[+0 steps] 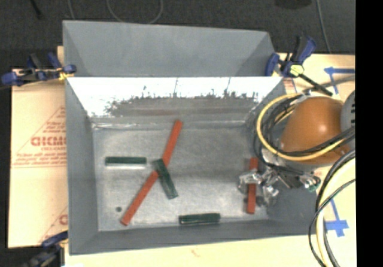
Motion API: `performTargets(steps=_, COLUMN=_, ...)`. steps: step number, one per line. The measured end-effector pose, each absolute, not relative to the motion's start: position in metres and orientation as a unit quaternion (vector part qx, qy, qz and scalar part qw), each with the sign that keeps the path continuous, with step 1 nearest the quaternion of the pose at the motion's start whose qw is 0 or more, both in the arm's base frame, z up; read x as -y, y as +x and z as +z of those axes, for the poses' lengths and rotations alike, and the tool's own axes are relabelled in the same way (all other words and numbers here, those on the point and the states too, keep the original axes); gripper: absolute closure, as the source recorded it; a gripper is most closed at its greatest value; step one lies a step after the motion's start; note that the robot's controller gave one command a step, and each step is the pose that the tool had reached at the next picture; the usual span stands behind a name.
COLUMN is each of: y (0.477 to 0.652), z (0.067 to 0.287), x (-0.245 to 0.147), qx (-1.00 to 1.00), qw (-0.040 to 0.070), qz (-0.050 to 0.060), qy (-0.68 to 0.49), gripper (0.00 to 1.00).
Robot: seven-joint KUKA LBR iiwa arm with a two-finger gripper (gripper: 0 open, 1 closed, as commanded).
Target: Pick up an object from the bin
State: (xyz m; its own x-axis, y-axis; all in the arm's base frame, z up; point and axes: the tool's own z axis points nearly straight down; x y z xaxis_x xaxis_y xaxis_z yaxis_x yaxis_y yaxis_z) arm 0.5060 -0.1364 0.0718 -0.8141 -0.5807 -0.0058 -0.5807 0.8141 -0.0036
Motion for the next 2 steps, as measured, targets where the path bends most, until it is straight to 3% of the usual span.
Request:
performTargets(steps=1, y=0.498, z=0.2, x=0.155, qx=-0.951, qw=0.004, qz=-0.003, qy=-0.308, gripper=1.0)
performTargets(steps=2, y=0.488, z=0.267, x=0.128, qx=-0.885, qw=0.003, qz=-0.002, qy=-0.465, gripper=1.0)
